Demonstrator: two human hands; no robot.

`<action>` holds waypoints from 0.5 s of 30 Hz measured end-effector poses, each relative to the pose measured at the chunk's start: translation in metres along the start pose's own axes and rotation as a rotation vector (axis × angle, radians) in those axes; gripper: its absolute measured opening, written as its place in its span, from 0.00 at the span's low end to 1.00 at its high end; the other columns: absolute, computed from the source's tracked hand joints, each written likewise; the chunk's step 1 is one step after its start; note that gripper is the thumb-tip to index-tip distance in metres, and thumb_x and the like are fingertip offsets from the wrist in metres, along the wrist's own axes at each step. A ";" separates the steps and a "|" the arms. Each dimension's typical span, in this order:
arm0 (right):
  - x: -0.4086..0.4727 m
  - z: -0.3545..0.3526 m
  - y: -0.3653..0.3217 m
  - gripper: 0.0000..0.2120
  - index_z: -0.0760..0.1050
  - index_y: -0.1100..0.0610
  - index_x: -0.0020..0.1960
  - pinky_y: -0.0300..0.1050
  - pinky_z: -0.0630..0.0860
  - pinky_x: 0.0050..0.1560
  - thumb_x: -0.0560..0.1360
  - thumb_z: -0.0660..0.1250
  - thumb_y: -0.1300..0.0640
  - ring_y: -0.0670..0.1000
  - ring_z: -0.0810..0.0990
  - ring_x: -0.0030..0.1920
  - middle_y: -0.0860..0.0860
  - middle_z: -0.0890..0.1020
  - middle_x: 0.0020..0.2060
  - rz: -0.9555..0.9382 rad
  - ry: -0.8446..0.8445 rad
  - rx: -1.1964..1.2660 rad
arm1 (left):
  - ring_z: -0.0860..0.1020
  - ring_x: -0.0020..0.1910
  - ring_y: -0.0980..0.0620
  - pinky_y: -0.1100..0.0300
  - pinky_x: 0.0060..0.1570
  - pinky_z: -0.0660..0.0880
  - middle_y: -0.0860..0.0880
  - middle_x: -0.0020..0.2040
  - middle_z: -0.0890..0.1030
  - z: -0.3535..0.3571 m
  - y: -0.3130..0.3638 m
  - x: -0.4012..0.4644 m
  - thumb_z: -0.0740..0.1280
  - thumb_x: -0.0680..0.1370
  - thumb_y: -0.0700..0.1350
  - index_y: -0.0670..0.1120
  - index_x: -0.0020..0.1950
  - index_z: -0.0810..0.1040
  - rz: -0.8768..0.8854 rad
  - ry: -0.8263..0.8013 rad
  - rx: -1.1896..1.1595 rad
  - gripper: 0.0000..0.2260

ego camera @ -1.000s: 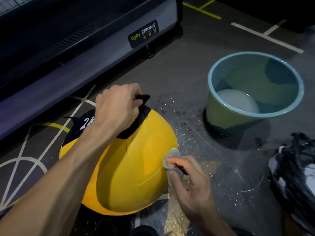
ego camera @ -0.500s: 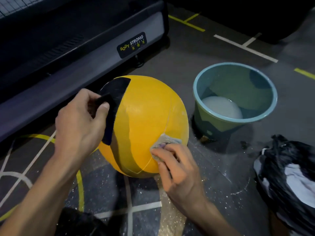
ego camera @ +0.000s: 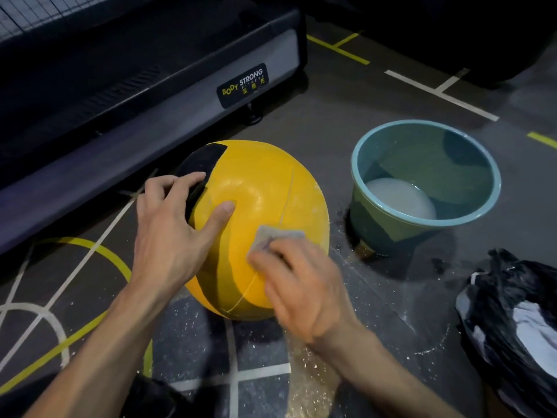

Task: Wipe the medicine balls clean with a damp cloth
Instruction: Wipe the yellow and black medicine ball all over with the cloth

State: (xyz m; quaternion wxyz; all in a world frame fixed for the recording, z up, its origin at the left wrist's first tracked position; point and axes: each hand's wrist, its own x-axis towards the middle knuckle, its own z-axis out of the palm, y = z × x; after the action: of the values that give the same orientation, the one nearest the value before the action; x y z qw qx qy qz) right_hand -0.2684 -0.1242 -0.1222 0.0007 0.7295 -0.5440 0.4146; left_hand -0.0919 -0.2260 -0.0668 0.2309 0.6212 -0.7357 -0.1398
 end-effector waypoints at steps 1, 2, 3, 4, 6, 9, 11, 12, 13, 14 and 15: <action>0.007 -0.001 0.013 0.09 0.83 0.60 0.54 0.49 0.77 0.42 0.77 0.68 0.68 0.54 0.78 0.43 0.55 0.80 0.46 0.079 0.028 0.018 | 0.62 0.73 0.46 0.51 0.60 0.66 0.50 0.69 0.66 -0.001 -0.003 -0.002 0.67 0.75 0.68 0.58 0.76 0.70 -0.006 -0.008 -0.007 0.31; 0.016 -0.002 0.030 0.09 0.82 0.58 0.55 0.51 0.78 0.42 0.77 0.68 0.67 0.53 0.78 0.44 0.54 0.79 0.47 0.213 0.065 0.044 | 0.62 0.74 0.47 0.51 0.60 0.66 0.50 0.69 0.65 -0.002 -0.006 -0.004 0.67 0.75 0.68 0.58 0.76 0.70 -0.011 -0.014 -0.015 0.32; 0.025 -0.004 0.050 0.09 0.82 0.55 0.56 0.53 0.79 0.45 0.79 0.68 0.64 0.51 0.78 0.45 0.52 0.79 0.48 0.384 0.113 0.084 | 0.62 0.74 0.47 0.51 0.61 0.66 0.51 0.69 0.65 -0.003 -0.009 -0.006 0.68 0.75 0.69 0.58 0.76 0.70 -0.014 -0.018 -0.025 0.32; 0.031 -0.007 0.063 0.07 0.81 0.53 0.56 0.54 0.79 0.49 0.80 0.68 0.61 0.49 0.78 0.47 0.51 0.78 0.49 0.540 0.140 0.151 | 0.62 0.74 0.48 0.51 0.62 0.66 0.52 0.69 0.65 -0.004 -0.011 -0.009 0.67 0.75 0.71 0.59 0.76 0.69 -0.018 -0.021 -0.035 0.33; 0.033 -0.011 0.058 0.06 0.81 0.52 0.56 0.51 0.78 0.53 0.81 0.68 0.58 0.45 0.78 0.49 0.49 0.79 0.50 0.627 0.153 0.255 | 0.62 0.74 0.49 0.51 0.62 0.65 0.53 0.69 0.65 -0.003 -0.012 -0.015 0.65 0.73 0.72 0.60 0.76 0.69 -0.020 -0.026 -0.064 0.34; 0.025 -0.008 0.000 0.08 0.80 0.57 0.58 0.43 0.78 0.49 0.81 0.68 0.63 0.47 0.78 0.50 0.50 0.79 0.52 0.232 -0.007 0.298 | 0.61 0.73 0.51 0.52 0.63 0.64 0.55 0.68 0.64 -0.002 -0.014 -0.021 0.67 0.72 0.72 0.60 0.75 0.69 -0.027 -0.010 -0.086 0.34; 0.023 -0.004 0.008 0.09 0.80 0.57 0.59 0.46 0.79 0.49 0.81 0.68 0.63 0.48 0.79 0.51 0.51 0.78 0.54 0.164 -0.039 0.229 | 0.61 0.74 0.50 0.52 0.64 0.63 0.56 0.67 0.63 -0.002 -0.015 -0.025 0.69 0.74 0.70 0.59 0.75 0.69 -0.033 -0.016 -0.094 0.33; 0.026 -0.002 0.024 0.09 0.80 0.57 0.59 0.47 0.79 0.50 0.81 0.68 0.63 0.48 0.79 0.51 0.51 0.79 0.53 0.244 0.017 0.211 | 0.61 0.74 0.49 0.52 0.65 0.63 0.54 0.69 0.63 -0.003 -0.016 -0.027 0.68 0.74 0.68 0.59 0.76 0.69 -0.041 -0.019 -0.100 0.32; 0.030 -0.001 0.043 0.08 0.80 0.56 0.59 0.49 0.79 0.51 0.81 0.67 0.62 0.47 0.79 0.50 0.51 0.79 0.52 0.383 0.085 0.199 | 0.61 0.75 0.48 0.51 0.65 0.63 0.53 0.71 0.63 -0.004 -0.018 -0.028 0.68 0.74 0.67 0.59 0.76 0.68 -0.049 -0.017 -0.104 0.32; 0.032 -0.003 0.058 0.07 0.80 0.54 0.58 0.51 0.78 0.53 0.81 0.67 0.60 0.47 0.79 0.50 0.50 0.79 0.51 0.534 0.127 0.202 | 0.61 0.75 0.48 0.51 0.66 0.63 0.52 0.72 0.63 -0.005 -0.019 -0.029 0.68 0.74 0.66 0.59 0.76 0.68 -0.053 -0.017 -0.109 0.32; 0.030 -0.004 0.065 0.07 0.80 0.53 0.58 0.52 0.78 0.54 0.81 0.67 0.58 0.47 0.78 0.50 0.50 0.79 0.50 0.656 0.138 0.210 | 0.61 0.75 0.47 0.50 0.66 0.63 0.52 0.72 0.63 -0.006 -0.019 -0.031 0.68 0.74 0.66 0.59 0.76 0.68 -0.060 -0.018 -0.118 0.32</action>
State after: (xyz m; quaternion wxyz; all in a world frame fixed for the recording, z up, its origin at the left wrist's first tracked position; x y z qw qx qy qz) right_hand -0.3207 -0.1723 -0.1306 -0.1710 0.4823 -0.7026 0.4946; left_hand -0.0686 -0.1989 -0.0762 0.2564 0.6270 -0.7093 -0.1951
